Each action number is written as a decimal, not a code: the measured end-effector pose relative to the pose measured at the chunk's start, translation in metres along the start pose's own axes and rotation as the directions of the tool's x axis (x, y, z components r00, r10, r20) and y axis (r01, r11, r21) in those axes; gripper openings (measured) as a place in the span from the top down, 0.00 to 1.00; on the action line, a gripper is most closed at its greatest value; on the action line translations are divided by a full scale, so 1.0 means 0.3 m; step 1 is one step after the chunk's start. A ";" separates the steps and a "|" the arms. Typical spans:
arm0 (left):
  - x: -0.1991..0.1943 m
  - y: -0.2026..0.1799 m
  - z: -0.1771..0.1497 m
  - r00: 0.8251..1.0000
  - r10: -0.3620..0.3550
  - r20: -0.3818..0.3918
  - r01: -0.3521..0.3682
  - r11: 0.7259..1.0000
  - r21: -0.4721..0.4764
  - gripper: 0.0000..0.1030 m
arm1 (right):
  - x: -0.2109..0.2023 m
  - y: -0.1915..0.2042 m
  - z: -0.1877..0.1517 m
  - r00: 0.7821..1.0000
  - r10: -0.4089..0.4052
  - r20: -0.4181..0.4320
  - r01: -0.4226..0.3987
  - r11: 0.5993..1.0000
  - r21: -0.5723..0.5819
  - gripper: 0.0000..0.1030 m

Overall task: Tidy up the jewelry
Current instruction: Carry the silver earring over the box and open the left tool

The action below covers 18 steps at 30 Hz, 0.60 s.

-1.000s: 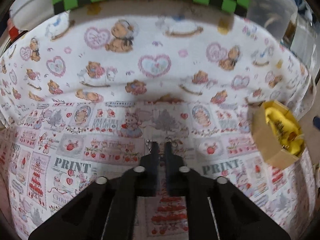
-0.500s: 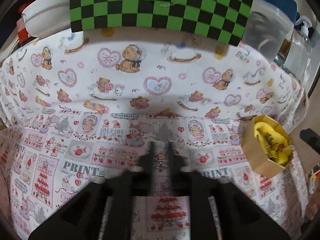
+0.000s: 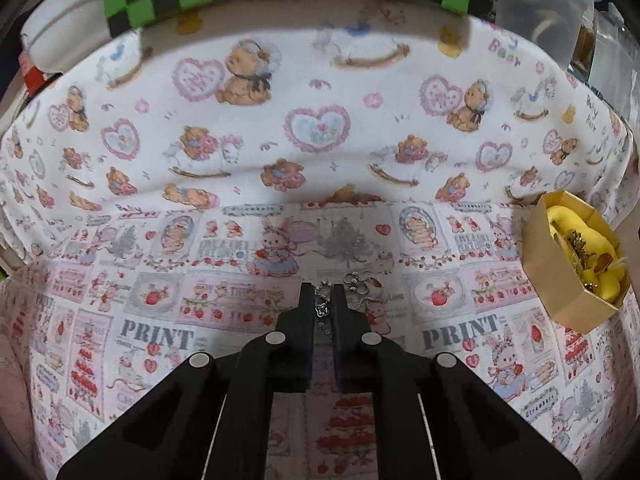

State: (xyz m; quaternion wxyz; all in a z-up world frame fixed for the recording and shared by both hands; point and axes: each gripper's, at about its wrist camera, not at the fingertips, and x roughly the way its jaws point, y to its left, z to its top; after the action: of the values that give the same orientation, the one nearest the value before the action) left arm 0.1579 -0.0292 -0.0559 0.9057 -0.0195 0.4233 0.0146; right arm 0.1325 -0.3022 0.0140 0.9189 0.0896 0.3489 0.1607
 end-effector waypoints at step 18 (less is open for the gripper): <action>-0.530 0.151 0.018 0.910 -0.233 0.344 0.282 0.954 -0.100 0.93 | -0.013 -0.007 0.006 1.000 -0.005 0.011 0.005 1.000 0.014 0.36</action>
State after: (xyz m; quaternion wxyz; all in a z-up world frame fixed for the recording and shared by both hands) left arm 0.0581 0.0146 0.0684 0.9533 -0.1395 0.2582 -0.0710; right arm 0.1315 -0.3056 0.0171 0.9207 0.0960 0.3450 0.1553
